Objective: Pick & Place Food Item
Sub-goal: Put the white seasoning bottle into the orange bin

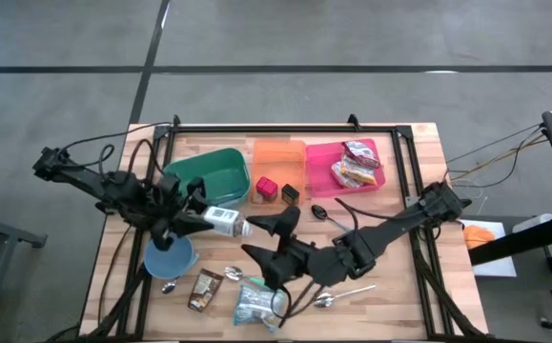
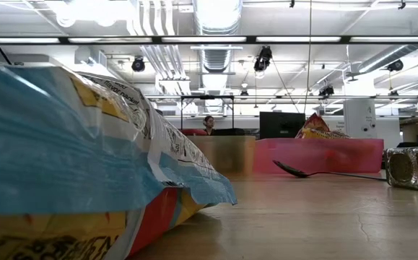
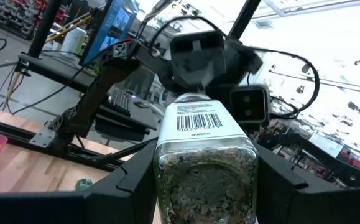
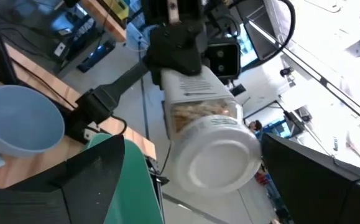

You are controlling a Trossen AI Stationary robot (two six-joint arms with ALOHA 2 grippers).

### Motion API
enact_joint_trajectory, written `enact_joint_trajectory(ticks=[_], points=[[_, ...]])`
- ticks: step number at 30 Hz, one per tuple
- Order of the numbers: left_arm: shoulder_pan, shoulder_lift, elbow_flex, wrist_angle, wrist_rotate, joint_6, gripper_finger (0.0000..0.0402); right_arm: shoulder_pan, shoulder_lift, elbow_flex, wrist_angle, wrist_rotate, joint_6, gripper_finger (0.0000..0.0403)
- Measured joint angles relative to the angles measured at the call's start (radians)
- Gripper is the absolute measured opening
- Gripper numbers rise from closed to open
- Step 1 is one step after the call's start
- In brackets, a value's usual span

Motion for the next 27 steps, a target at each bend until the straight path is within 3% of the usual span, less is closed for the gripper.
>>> enact_joint_trajectory(ticks=[11,22,27], points=[[0.0,0.02,0.0,0.019,0.042,0.018,0.0186,-0.027,0.0,0.0,0.018,-0.049,-0.002,0.0364],[-0.001,0.019,0.0,0.02,0.042,0.021,0.0186,-0.025,0.0,0.0,0.017,-0.06,-0.008,0.0202],[-0.001,0.018,0.0,0.02,0.042,0.02,0.0186,-0.023,0.001,-0.001,0.016,-0.059,-0.007,0.0196]])
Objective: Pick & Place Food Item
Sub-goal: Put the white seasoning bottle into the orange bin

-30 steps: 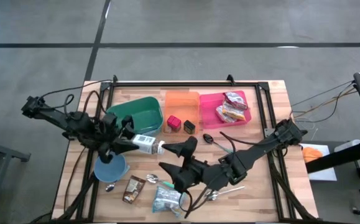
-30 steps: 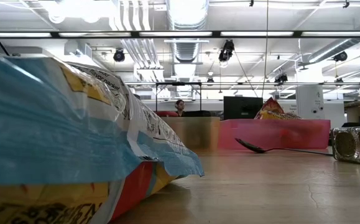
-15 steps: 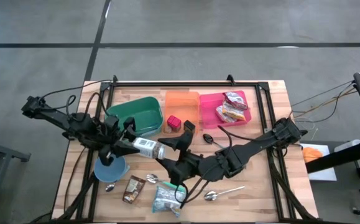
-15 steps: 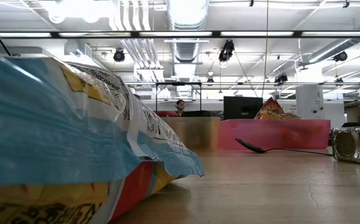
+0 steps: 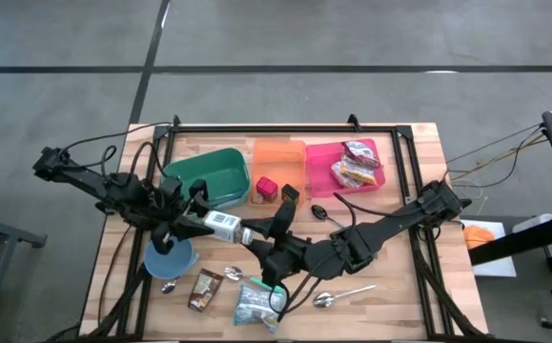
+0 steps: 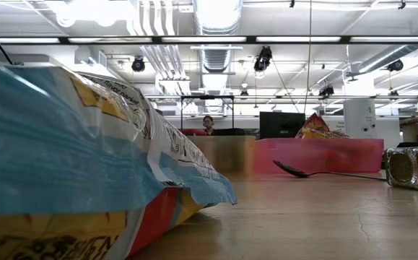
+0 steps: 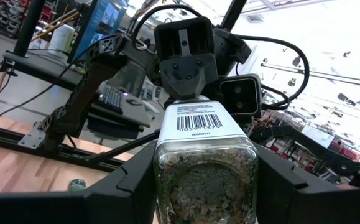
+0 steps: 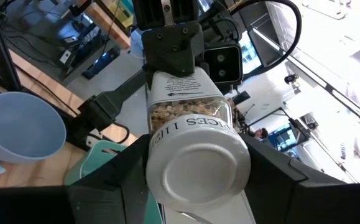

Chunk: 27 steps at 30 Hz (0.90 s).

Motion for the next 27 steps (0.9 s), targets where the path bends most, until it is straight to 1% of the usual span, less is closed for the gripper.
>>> enact_joint_trajectory(ticks=[2,3,7,9,11,13,15,18,20,22,24,27], points=[[0.0,0.0,0.0,0.0,0.0,-0.002,0.0188,0.0,0.0,0.0,0.0,0.001,0.001,0.0196],[0.0,0.0,0.0,0.0,0.0,-0.003,0.0199,0.0,0.0,0.0,0.001,0.002,0.003,0.0196],[0.001,-0.001,0.0,-0.004,-0.001,-0.007,0.029,0.0,0.0,0.0,-0.002,0.022,0.012,0.0196],[0.0,-0.009,0.0,-0.027,0.0,-0.007,0.0333,0.0,0.0,0.0,-0.001,0.051,0.028,0.0196],[0.0,-0.026,0.0,-0.07,-0.001,-0.007,0.0367,-0.006,-0.001,0.0,-0.001,0.089,0.049,0.0196],[0.002,-0.056,0.0,-0.131,-0.014,-0.007,0.0388,-0.014,-0.004,0.0,-0.001,0.122,0.073,0.0196],[0.002,-0.089,0.0,-0.197,-0.04,-0.006,0.0391,-0.027,-0.014,-0.001,-0.005,0.15,0.102,0.0196],[0.002,-0.141,0.0,-0.315,-0.09,-0.008,0.0376,-0.054,-0.031,0.011,-0.029,0.188,0.162,0.0196],[0.002,-0.168,0.0,-0.386,-0.142,-0.01,0.0366,-0.08,-0.036,0.044,-0.11,0.2,0.228,0.0196],[0.002,-0.187,0.0,-0.456,-0.201,-0.011,0.0357,-0.111,-0.038,0.101,-0.244,0.194,0.335,0.0196],[0.002,-0.199,0.0,-0.51,-0.274,-0.01,0.035,-0.152,-0.038,0.167,-0.415,0.15,0.48,0.0196],[0.002,-0.204,0.0,-0.588,-0.385,-0.011,0.0347,-0.23,-0.039,0.258,-0.63,0.01,0.711,0.0196]])
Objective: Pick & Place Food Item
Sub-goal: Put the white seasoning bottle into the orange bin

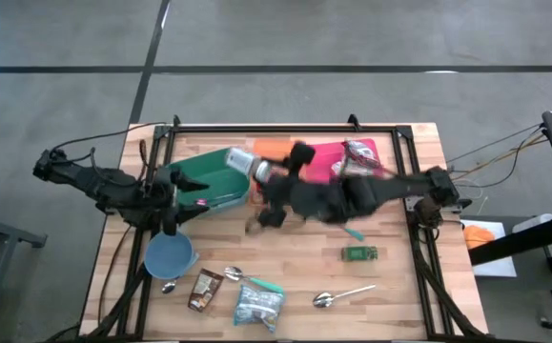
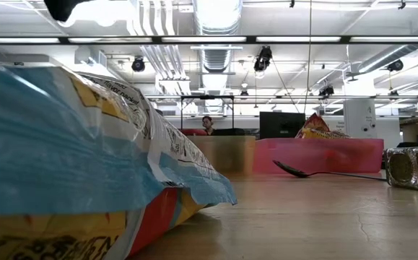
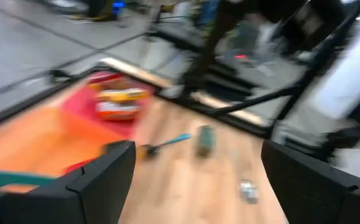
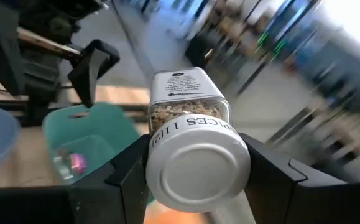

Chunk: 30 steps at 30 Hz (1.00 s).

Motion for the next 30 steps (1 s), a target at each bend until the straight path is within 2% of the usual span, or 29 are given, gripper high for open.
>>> enact_joint_trajectory(ticks=[2,7,19,24,30], points=[[0.0,0.001,0.0,-0.038,-0.043,0.0,0.0347,-0.054,0.0,0.049,-0.102,-0.057,0.116,0.0196],[0.0,0.003,-0.005,-0.098,-0.048,0.0,0.0346,-0.186,0.0,0.124,-0.265,-0.148,0.303,0.0196],[0.0,0.003,-0.013,-0.112,-0.051,0.0,0.0346,-0.389,-0.001,0.125,-0.37,-0.415,0.486,0.0196],[0.0,0.003,-0.013,-0.112,-0.051,0.0,0.0346,-0.45,0.004,0.122,-0.476,-0.426,0.564,0.0196],[0.0,0.003,-0.013,-0.112,-0.082,-0.001,0.0346,-0.476,0.044,0.121,-0.525,-0.452,0.575,0.0196]])
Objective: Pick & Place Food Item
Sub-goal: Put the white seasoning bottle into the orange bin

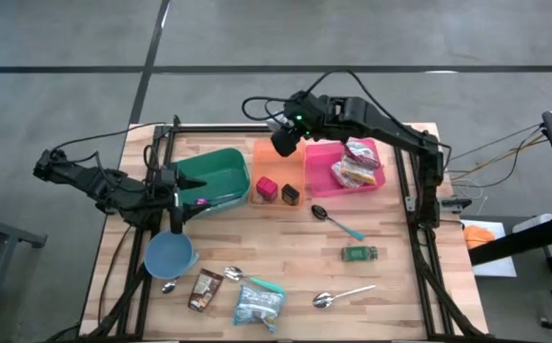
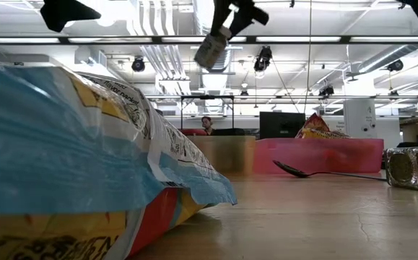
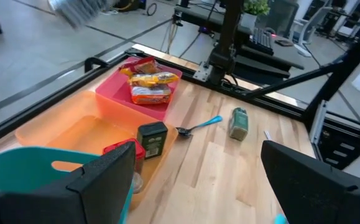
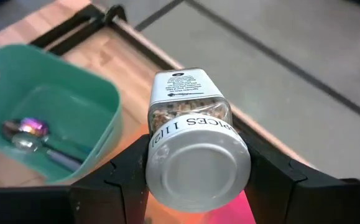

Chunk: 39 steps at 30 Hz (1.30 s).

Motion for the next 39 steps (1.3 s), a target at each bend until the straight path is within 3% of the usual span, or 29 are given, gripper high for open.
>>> enact_joint_trajectory(ticks=[11,19,28,39], points=[[0.0,0.0,0.0,0.0,-0.028,-0.002,0.0346,-0.066,0.13,0.009,-0.102,-0.169,-0.016,0.0196],[0.0,0.001,0.0,0.0,-0.028,0.002,0.0346,-0.085,0.204,0.01,-0.236,-0.234,-0.023,0.0196],[0.0,0.001,0.0,0.0,-0.028,0.001,0.0346,-0.072,0.3,0.01,-0.289,-0.265,-0.124,0.0196],[0.0,0.001,-0.001,0.0,-0.028,0.001,0.0346,-0.053,0.366,0.009,-0.365,-0.373,-0.259,0.0196]])
